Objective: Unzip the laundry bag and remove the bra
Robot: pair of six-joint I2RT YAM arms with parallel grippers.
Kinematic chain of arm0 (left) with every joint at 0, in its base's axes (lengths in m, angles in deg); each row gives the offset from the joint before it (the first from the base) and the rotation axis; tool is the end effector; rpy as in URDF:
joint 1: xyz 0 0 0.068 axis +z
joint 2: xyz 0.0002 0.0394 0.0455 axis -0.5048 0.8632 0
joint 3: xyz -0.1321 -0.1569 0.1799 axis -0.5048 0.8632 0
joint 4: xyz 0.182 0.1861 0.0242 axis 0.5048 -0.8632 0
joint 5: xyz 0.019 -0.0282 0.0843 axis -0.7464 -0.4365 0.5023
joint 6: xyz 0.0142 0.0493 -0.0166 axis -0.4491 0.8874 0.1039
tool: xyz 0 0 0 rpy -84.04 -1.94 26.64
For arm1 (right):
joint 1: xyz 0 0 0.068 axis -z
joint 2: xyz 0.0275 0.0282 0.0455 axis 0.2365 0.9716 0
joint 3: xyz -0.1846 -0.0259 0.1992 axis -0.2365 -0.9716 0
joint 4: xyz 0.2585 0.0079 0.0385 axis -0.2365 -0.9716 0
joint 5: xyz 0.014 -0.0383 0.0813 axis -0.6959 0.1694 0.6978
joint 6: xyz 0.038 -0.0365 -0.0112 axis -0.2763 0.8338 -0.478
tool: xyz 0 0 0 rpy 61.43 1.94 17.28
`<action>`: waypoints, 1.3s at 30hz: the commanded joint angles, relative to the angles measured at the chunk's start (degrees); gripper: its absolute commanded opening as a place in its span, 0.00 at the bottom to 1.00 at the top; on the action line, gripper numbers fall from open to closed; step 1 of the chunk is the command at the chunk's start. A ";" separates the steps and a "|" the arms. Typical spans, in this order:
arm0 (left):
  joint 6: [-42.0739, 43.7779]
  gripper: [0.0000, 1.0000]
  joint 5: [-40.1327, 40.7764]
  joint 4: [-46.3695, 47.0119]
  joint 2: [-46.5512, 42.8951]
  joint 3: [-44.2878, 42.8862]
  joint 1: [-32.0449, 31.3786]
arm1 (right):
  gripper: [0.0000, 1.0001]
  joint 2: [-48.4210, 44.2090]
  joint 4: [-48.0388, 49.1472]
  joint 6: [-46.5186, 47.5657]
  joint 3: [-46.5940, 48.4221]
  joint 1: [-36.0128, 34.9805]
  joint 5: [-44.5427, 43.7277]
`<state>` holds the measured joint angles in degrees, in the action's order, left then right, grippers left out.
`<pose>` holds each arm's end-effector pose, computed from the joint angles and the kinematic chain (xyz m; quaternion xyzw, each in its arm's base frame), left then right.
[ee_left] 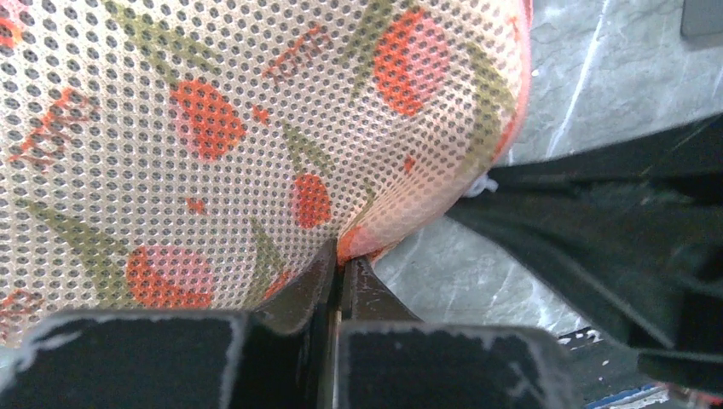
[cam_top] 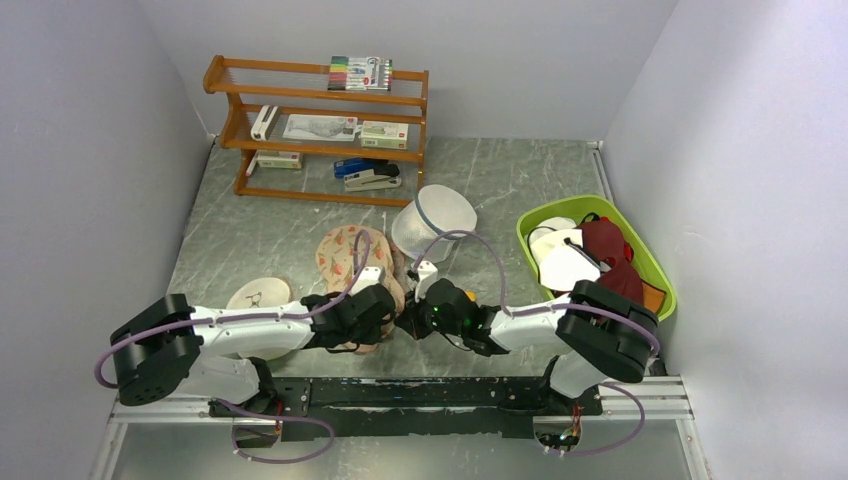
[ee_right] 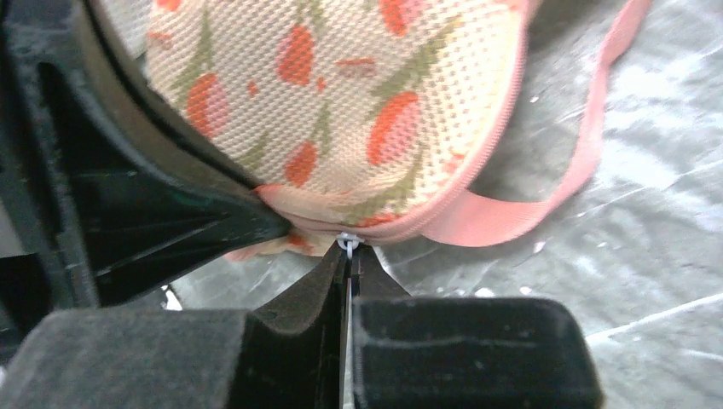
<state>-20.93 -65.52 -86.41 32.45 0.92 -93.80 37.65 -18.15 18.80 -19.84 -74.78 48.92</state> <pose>0.1126 -0.2015 0.1577 0.0459 0.9542 -0.1407 0.2602 0.1282 0.2332 0.1329 -0.2237 0.8361 0.3664 0.3414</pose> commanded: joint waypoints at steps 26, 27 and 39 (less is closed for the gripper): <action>5.21 0.79 -4.05 -13.07 -21.91 -3.71 0.03 | 0.00 -2.06 7.43 -2.72 -1.04 3.59 7.39; 5.22 0.79 -3.93 -13.68 -21.00 -5.15 0.03 | 0.00 -1.46 8.20 -3.25 -1.08 3.28 7.52; 8.21 0.68 0.61 -14.20 -7.48 -8.55 0.00 | 0.00 0.53 12.69 -6.54 -1.31 2.13 10.00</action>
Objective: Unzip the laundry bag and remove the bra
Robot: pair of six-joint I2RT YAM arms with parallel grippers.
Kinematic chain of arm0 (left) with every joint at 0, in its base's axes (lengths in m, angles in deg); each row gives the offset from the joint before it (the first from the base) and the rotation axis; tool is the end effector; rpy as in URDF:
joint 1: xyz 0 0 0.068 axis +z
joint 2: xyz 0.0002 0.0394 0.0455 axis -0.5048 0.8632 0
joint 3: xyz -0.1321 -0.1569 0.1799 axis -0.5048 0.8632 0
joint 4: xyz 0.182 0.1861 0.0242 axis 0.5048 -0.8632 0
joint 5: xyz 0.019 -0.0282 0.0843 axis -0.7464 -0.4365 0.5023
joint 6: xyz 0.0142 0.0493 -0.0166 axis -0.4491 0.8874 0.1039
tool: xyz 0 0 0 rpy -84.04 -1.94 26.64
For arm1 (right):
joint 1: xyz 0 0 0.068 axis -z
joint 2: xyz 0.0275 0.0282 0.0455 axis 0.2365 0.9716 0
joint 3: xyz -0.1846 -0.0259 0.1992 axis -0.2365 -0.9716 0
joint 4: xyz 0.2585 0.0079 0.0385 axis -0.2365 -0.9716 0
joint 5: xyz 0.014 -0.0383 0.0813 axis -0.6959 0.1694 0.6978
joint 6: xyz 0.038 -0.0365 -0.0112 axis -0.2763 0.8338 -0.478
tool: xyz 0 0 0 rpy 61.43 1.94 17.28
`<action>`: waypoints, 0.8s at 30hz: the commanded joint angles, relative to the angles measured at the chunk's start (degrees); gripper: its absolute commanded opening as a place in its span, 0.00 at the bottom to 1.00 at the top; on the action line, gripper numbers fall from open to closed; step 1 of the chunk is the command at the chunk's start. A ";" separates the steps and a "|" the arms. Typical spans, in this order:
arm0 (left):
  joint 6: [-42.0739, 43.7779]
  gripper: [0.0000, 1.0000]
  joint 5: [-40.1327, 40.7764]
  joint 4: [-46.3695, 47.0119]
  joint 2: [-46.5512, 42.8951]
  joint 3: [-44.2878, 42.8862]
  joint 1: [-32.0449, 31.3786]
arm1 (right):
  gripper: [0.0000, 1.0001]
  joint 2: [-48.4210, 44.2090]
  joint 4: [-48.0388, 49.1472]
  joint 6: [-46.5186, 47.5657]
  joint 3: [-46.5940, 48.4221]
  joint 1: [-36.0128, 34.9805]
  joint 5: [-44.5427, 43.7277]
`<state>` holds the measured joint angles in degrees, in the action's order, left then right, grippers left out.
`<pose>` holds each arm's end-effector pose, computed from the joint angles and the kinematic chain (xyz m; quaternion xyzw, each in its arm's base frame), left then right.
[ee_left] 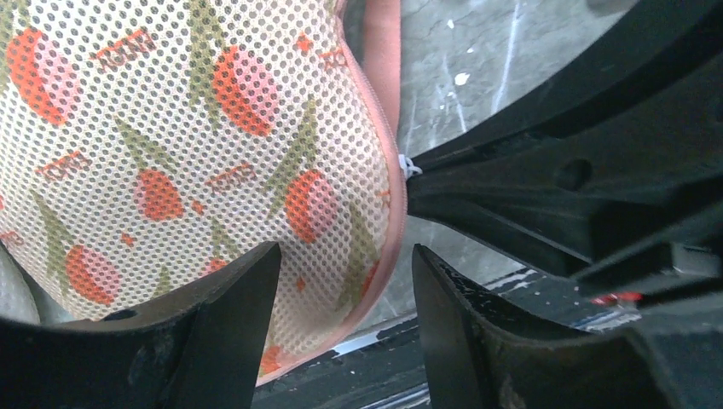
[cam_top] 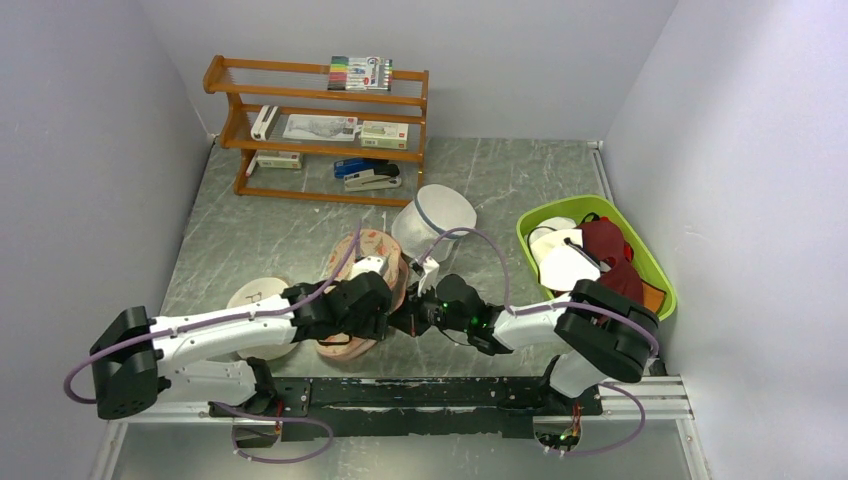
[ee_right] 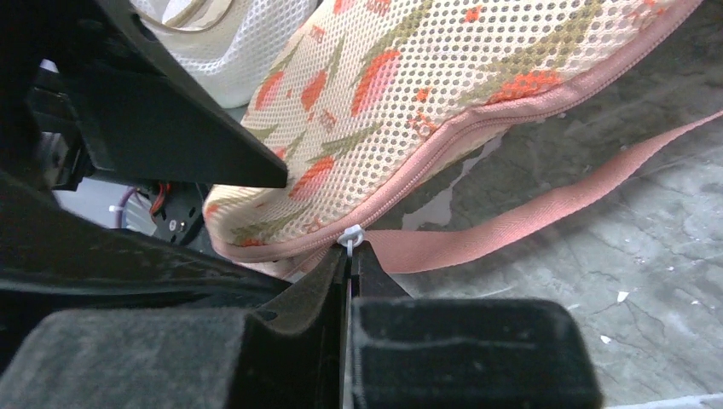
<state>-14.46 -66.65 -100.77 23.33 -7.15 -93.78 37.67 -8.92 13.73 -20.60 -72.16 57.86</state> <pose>0.1075 -0.1928 0.2177 0.0979 0.9450 -0.1513 0.2729 0.1361 0.2334 0.1454 -0.2026 0.7994 0.4615 0.3269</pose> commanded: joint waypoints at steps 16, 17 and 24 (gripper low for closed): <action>-1.86 0.25 4.78 -1.92 5.52 0.37 0.05 | 0.00 0.05 -3.77 2.55 1.78 -0.66 -2.43; -2.13 0.22 4.66 -2.07 4.60 0.83 0.06 | 0.00 0.00 -4.71 3.09 2.02 -0.02 -2.60; -4.08 0.07 4.95 -4.80 1.93 3.09 0.09 | 0.00 3.07 -10.09 6.32 4.88 9.93 -0.94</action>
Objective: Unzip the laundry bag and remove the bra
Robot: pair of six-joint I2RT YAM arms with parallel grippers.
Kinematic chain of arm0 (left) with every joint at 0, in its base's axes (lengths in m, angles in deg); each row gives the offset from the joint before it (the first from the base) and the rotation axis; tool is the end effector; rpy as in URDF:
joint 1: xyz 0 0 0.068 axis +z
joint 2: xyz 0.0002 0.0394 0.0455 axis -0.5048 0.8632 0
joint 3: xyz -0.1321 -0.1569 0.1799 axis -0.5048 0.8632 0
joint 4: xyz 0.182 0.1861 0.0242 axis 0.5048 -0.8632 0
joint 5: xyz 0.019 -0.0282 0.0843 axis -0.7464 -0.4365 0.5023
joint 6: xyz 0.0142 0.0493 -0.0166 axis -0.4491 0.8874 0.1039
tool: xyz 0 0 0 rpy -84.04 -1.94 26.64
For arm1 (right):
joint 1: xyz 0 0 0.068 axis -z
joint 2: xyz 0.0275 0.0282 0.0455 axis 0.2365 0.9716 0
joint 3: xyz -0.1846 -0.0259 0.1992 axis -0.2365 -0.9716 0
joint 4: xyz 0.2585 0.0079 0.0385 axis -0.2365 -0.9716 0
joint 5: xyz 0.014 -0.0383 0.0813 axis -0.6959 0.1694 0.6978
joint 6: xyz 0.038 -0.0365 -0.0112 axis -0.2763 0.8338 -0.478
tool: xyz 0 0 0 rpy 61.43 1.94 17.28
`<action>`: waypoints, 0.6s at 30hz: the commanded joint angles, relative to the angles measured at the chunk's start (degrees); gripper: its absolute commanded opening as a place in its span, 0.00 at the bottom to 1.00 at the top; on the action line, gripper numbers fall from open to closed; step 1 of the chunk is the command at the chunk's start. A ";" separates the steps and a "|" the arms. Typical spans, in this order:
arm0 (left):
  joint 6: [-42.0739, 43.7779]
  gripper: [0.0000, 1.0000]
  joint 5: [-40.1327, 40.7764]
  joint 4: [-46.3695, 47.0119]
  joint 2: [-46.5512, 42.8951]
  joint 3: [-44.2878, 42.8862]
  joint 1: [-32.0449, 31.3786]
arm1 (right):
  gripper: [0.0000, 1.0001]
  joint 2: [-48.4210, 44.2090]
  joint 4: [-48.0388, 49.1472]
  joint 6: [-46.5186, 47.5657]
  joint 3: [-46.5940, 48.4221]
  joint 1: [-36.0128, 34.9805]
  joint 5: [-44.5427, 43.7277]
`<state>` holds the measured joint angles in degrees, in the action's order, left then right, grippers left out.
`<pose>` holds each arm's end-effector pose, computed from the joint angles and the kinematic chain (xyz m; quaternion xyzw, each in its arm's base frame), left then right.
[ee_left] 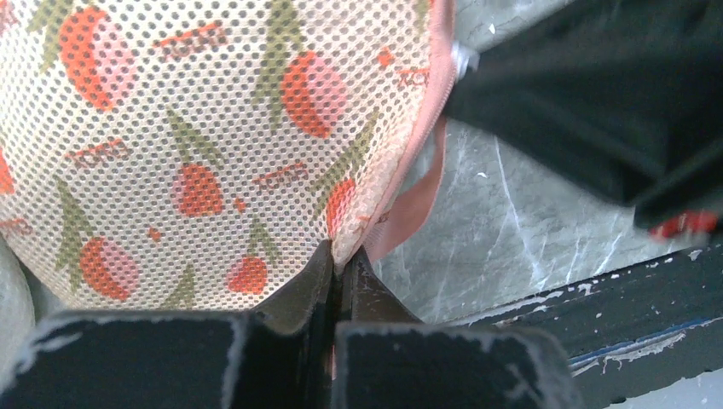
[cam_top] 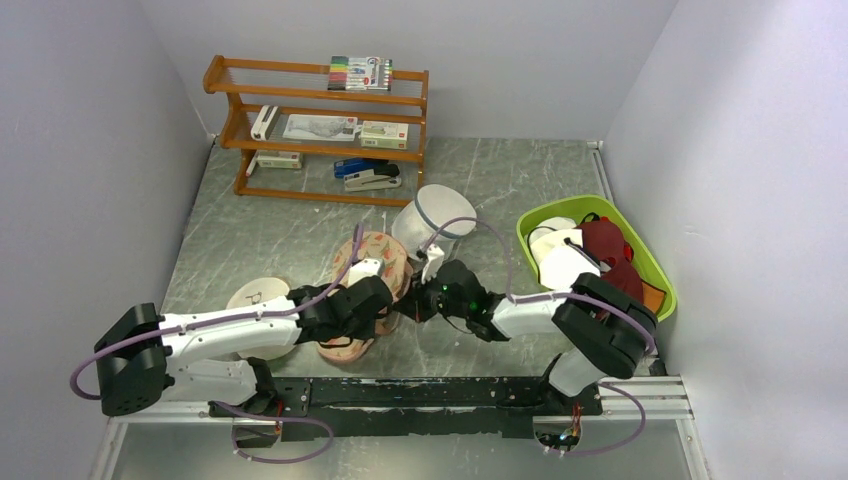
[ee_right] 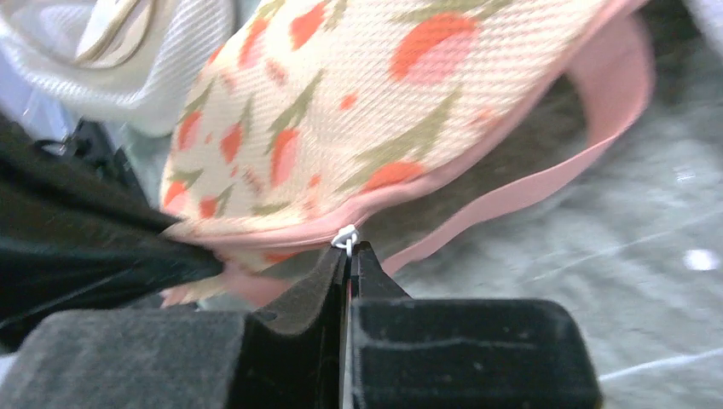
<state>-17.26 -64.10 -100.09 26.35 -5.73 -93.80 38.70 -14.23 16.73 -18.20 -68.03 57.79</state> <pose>0.1098 -0.1941 0.2007 0.0746 0.9526 -0.1187 0.2701 0.1562 0.2281 0.1427 -0.1954 0.8204 0.4211 0.3337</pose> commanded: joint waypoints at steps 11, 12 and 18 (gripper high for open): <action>-5.71 0.07 7.43 -12.03 3.18 -0.37 0.27 | 0.00 -2.31 -10.33 6.90 0.57 6.89 -2.68; -6.44 0.07 8.40 -13.30 3.79 -0.95 0.33 | 0.00 -3.60 -10.26 6.19 -0.58 6.21 -2.78; -7.75 0.30 11.02 -16.50 2.16 -3.56 1.18 | 0.00 -6.33 -4.50 0.09 -6.24 0.63 -2.21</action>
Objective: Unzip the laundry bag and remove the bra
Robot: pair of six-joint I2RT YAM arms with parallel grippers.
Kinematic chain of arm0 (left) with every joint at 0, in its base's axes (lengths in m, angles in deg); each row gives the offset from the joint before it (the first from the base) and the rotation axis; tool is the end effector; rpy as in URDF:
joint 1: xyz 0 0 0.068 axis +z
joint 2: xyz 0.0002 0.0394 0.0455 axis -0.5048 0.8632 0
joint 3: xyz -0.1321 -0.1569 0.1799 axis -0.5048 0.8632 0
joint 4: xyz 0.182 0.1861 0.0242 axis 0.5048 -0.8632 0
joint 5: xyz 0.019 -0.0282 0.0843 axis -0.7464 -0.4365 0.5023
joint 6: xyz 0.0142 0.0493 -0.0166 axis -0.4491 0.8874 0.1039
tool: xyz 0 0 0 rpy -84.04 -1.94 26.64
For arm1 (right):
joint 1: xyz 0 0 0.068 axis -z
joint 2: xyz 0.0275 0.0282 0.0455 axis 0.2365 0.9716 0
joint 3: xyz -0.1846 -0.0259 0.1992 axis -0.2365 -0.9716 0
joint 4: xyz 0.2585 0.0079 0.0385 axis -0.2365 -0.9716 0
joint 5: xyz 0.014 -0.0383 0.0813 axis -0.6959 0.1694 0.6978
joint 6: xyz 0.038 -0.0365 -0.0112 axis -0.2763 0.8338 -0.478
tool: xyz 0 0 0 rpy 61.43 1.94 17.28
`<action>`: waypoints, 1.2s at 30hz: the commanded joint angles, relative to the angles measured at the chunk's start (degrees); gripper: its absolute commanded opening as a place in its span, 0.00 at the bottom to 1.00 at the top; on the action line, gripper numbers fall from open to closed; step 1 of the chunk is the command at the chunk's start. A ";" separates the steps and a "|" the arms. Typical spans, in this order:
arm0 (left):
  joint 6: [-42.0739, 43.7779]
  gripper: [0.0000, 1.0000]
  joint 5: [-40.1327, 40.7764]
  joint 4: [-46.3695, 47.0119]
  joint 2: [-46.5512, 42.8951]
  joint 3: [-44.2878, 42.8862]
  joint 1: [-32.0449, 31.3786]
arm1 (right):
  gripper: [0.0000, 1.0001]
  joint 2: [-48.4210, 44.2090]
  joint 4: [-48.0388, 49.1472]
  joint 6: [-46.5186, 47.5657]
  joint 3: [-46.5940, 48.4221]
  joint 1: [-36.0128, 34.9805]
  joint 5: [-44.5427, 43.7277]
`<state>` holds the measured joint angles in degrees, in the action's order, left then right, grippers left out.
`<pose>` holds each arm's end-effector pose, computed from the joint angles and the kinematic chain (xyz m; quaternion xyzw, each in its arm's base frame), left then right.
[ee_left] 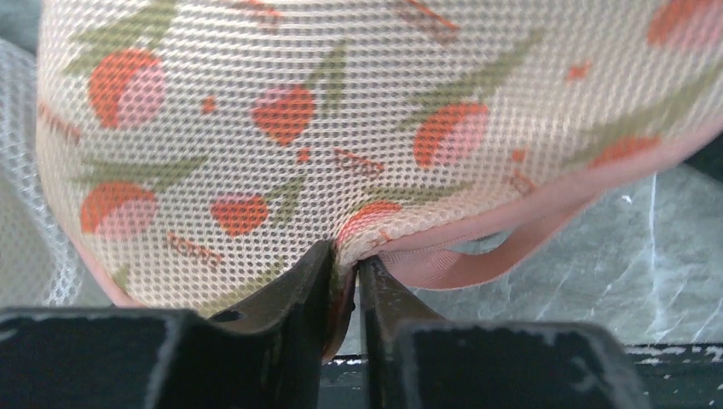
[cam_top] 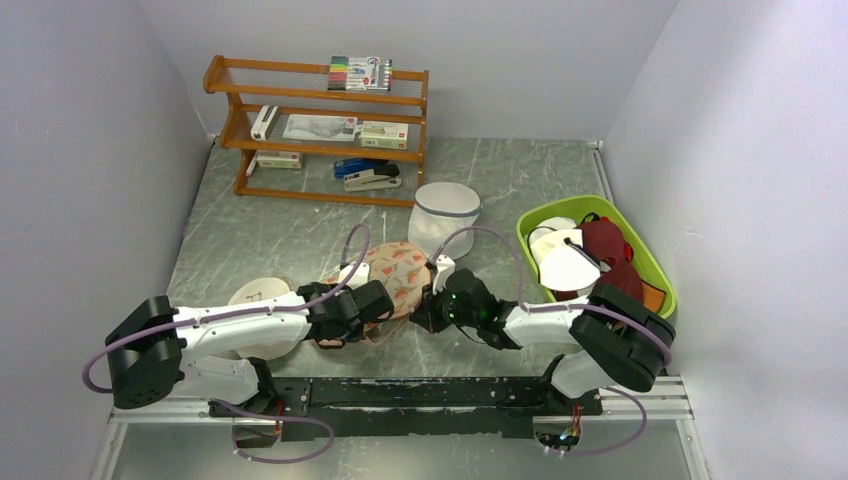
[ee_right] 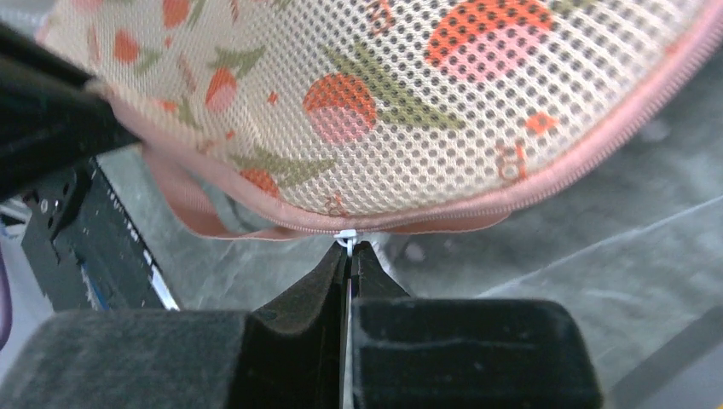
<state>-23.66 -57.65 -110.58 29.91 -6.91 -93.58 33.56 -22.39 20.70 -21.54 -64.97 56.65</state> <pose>0.1093 -0.1830 0.1881 0.0305 0.9656 -0.0087 0.2579 0.1541 0.2007 0.1354 -0.1987 0.8489 0.3645 0.3271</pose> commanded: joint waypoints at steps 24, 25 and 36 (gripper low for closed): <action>22.28 0.79 -9.55 13.43 2.59 -9.99 0.98 | 0.00 -5.15 5.95 -6.83 -4.94 -2.77 -1.64; 22.51 0.78 -9.89 14.07 3.88 -10.33 1.03 | 0.00 -5.34 6.13 -6.99 -5.06 -2.89 -1.52; 22.92 0.70 -2.57 14.60 15.63 -11.82 0.36 | 0.00 -4.94 8.80 -8.48 -4.93 -3.15 0.53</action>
<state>-1.28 -65.58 -96.02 42.04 -16.83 -92.80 28.78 -16.59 13.14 -26.68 -67.77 55.95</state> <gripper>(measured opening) 0.713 0.008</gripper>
